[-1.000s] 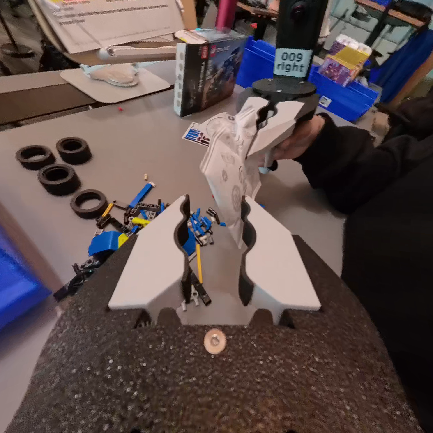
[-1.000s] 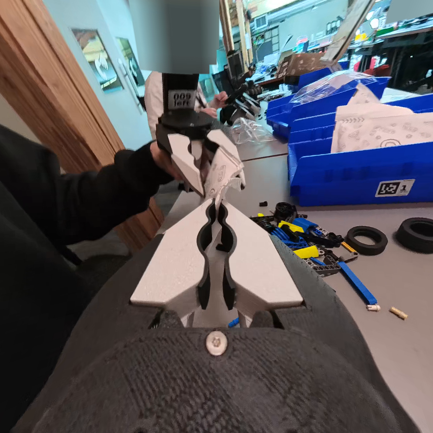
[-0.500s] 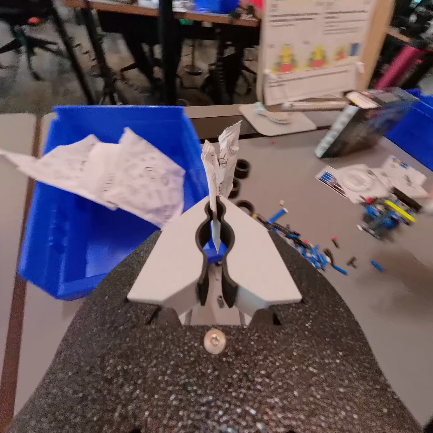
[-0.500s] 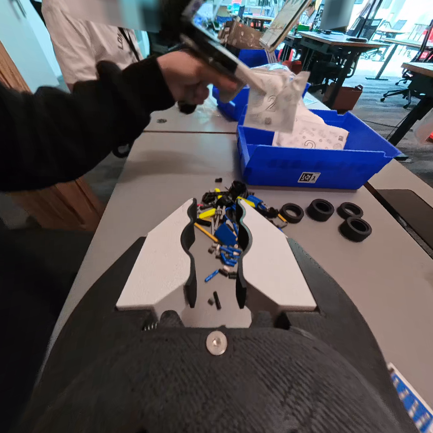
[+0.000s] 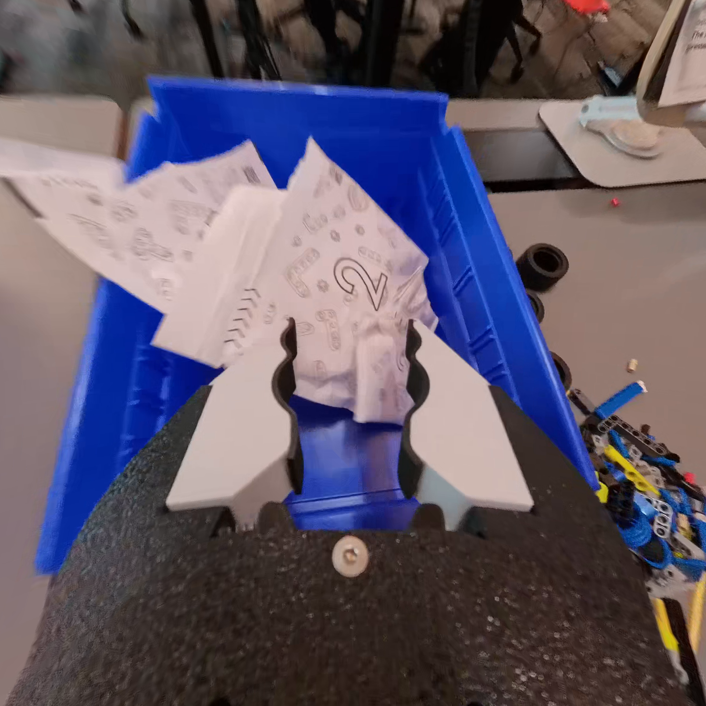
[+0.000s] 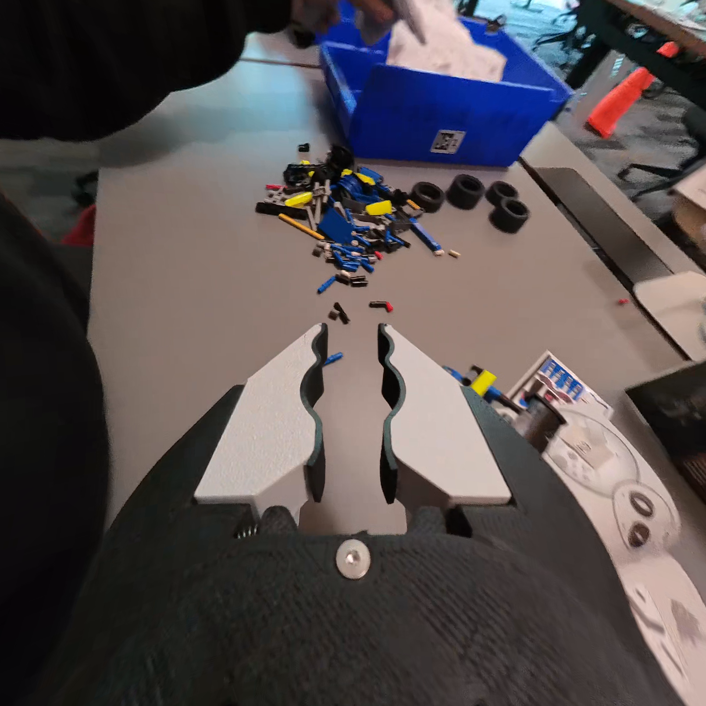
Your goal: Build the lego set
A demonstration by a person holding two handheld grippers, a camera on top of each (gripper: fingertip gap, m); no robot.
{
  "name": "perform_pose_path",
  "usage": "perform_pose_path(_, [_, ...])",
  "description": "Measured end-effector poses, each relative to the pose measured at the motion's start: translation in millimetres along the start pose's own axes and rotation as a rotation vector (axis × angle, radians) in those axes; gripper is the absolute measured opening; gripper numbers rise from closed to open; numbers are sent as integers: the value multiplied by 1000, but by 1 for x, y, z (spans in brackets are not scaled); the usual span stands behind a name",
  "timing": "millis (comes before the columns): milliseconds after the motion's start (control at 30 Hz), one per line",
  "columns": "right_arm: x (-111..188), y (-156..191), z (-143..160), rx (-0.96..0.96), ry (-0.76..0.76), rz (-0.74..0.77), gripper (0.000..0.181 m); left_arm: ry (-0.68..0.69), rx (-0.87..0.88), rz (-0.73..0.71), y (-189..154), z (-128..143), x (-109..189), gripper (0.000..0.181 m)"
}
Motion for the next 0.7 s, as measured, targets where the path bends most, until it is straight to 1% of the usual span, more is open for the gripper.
perform_pose_path(100, [35, -24, 5, -34, -52, 156, 19, -125, -5, -74, -2, -10, 39, 51])
perform_pose_path(200, [77, -62, 30, -106, -11, 323, 24, -209, -32, -83, -19, -9, 79, 49])
perform_pose_path(233, [90, -75, 45, -125, 26, 379, 28, -218, -50, -66, -29, -5, 89, 46])
perform_pose_path(300, [113, -98, 78, -139, 126, 482, 32, -211, -85, 14, -57, 6, 101, 44])
perform_pose_path(400, [136, -123, 118, -120, 229, 540, 30, -180, -144, 144, -105, 26, 111, 43])
perform_pose_path(467, [146, -137, 142, -97, 287, 546, 30, -170, -173, 226, -140, 37, 114, 43])
perform_pose_path(533, [150, -152, 162, -132, 312, 546, 21, -148, -202, 320, -177, 47, 114, 40])
perform_pose_path(567, [151, -160, 172, -146, 327, 569, 18, -134, -218, 365, -196, 51, 113, 39])
perform_pose_path(600, [150, -164, 179, -152, 343, 567, 17, -111, -237, 408, -215, 56, 112, 39])
perform_pose_path(633, [146, -165, 183, -145, 341, 552, 16, -78, -265, 447, -234, 62, 110, 39])
perform_pose_path(700, [138, -170, 187, -110, 314, 573, 10, -19, -339, 488, -268, 71, 104, 39])
Point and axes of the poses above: each gripper's, where its closed fingertips meet, x back along the fingers, z out of its underside, y = z × x across the jaws, the point moved 3 cm from there along x, back along the fingers, and after that the axes turned 3 degrees about -z, right-handed, at the moved point
